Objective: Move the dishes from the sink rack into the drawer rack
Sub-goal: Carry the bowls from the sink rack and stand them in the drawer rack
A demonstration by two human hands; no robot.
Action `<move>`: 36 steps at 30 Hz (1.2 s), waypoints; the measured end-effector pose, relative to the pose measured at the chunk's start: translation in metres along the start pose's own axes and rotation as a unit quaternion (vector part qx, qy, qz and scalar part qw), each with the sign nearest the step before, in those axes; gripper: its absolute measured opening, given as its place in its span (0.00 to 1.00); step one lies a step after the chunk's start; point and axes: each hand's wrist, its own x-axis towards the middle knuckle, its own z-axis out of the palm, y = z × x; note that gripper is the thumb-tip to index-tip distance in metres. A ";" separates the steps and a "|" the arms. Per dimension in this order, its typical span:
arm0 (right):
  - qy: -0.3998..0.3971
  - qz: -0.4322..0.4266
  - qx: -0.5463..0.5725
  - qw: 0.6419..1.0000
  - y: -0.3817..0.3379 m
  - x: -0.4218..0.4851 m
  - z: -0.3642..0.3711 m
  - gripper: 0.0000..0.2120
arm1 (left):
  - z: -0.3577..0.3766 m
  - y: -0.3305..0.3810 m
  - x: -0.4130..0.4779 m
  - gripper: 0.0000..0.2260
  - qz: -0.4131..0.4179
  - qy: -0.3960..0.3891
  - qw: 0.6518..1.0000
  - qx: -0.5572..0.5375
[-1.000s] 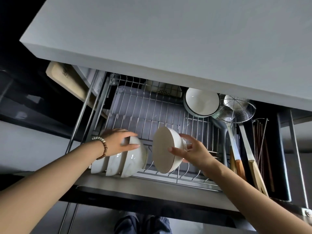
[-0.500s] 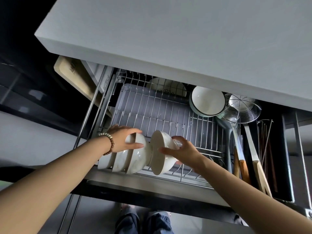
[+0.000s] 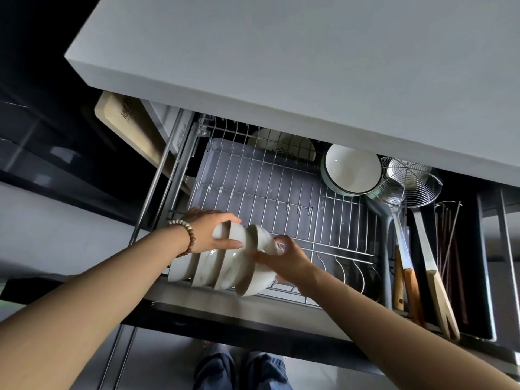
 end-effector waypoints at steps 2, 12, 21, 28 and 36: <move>-0.006 0.001 -0.011 1.000 -0.002 -0.002 -0.001 0.35 | 0.000 0.000 0.000 0.40 -0.002 -0.009 1.000 -0.009; -0.079 0.026 -0.018 0.996 -0.006 -0.005 -0.007 0.38 | 0.000 -0.001 -0.003 0.43 -0.017 0.020 0.996 -0.081; -0.044 -0.017 0.078 0.996 0.000 -0.055 -0.094 0.32 | -0.041 0.045 -0.027 0.22 -0.026 0.075 0.981 -0.175; 0.083 -0.063 0.203 0.974 0.038 -0.162 -0.220 0.21 | -0.089 0.222 -0.021 0.15 0.098 0.058 0.980 -0.163; 0.229 -0.124 0.293 0.920 0.147 -0.302 -0.384 0.16 | -0.072 0.488 -0.016 0.16 0.230 0.023 0.956 -0.182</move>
